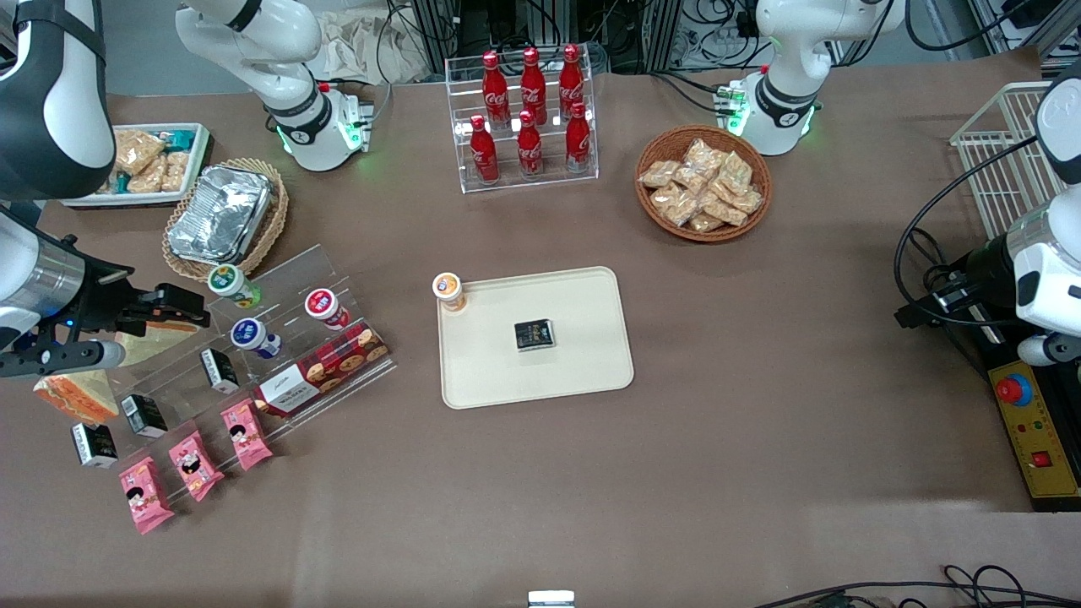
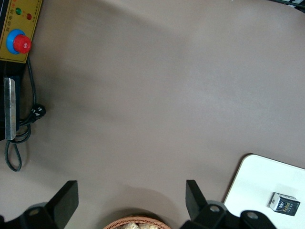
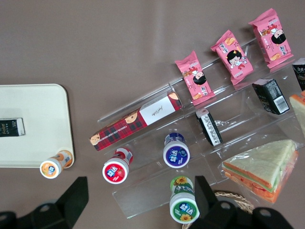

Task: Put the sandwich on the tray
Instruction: 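Move the right gripper over the wrapped sandwiches in the acrylic rack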

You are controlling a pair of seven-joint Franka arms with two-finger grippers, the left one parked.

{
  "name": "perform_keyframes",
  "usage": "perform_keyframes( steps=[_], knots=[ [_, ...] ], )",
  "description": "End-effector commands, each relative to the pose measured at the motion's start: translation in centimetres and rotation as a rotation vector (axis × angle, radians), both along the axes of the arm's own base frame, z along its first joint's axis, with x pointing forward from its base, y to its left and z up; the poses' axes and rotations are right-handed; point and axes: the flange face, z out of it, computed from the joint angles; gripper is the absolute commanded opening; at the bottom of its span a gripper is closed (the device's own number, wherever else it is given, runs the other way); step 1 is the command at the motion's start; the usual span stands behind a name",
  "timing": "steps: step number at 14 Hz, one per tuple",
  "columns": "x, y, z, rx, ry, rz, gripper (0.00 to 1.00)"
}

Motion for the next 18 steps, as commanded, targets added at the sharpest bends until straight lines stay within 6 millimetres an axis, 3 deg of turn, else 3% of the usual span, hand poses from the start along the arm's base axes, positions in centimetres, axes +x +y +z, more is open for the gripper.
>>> perform_keyframes(
  steps=[1, 11, 14, 18],
  knots=[
    [0.2, 0.0, 0.4, 0.024, -0.012, -0.009, 0.99],
    [0.2, -2.2, -0.4, 0.007, 0.0, -0.025, 0.99],
    [-0.1, -4.9, -0.4, -0.142, 0.01, 0.09, 0.99],
    [0.1, -9.8, -1.0, -0.148, -0.001, 0.146, 0.99]
  ],
)
